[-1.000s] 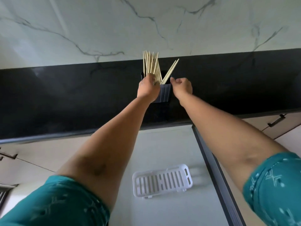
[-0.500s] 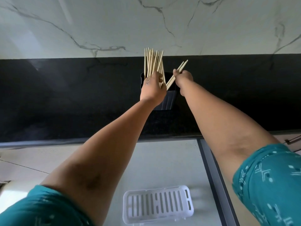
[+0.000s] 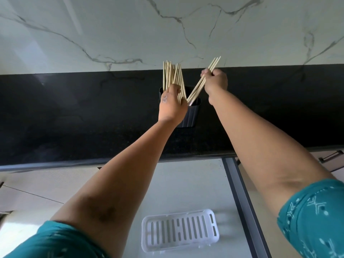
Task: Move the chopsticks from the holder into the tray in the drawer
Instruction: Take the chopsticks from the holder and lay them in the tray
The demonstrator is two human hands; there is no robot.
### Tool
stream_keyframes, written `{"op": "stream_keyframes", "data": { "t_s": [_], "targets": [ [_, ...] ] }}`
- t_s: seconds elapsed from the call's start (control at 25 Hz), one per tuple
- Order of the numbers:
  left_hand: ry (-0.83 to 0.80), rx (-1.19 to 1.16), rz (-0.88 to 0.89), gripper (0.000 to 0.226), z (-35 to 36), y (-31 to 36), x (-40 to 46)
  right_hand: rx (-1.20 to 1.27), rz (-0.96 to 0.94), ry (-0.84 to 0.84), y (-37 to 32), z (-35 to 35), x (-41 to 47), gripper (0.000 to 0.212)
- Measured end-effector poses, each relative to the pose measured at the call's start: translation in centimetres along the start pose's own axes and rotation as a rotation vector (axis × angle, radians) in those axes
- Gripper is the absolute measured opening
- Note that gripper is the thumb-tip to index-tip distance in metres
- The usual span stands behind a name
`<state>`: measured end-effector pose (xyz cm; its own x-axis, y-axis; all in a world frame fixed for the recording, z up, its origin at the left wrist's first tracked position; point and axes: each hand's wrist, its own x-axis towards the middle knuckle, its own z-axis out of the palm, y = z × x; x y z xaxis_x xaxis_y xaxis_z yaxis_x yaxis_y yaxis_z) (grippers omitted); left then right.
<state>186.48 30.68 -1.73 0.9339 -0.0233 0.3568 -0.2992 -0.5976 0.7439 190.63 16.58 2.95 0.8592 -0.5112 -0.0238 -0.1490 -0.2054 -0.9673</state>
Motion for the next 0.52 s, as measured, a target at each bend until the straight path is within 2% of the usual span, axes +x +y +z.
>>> {"op": "stream_keyframes", "data": {
  "t_s": [0.12, 0.2, 0.28, 0.32, 0.4, 0.48, 0.52],
  "targets": [
    [-0.083, -0.003, -0.011, 0.056, -0.4, 3.2, -0.9, -0.128, -0.300, 0.145, -3.7, -1.7, -3.5, 0.029],
    [-0.078, -0.072, -0.014, 0.066, -1.3, 6.4, -1.3, -0.191, -0.536, 0.226, -6.1, -2.6, -7.2, 0.030],
    [-0.019, -0.212, -0.033, 0.044, -3.0, 9.6, -2.3, -0.162, -0.747, 0.239, -7.5, -3.5, -11.5, 0.028],
    [-0.017, -0.377, -0.060, 0.030, -3.8, 10.8, -3.2, -0.147, -0.830, 0.208, -7.5, -4.0, -13.5, 0.026],
    [-0.045, -0.789, -0.087, 0.020, -4.7, 10.9, -6.7, -0.160, -0.883, -0.006, -5.4, -4.8, -17.0, 0.028],
    [-0.087, -1.128, -0.276, 0.019, -4.2, 8.2, -11.9, -0.280, -0.688, -0.360, -0.7, -5.5, -20.3, 0.053],
    [-0.109, -1.217, -0.457, 0.021, -3.4, 5.8, -14.5, -0.377, -0.529, -0.524, 2.6, -6.0, -22.1, 0.063]
  ]
}}
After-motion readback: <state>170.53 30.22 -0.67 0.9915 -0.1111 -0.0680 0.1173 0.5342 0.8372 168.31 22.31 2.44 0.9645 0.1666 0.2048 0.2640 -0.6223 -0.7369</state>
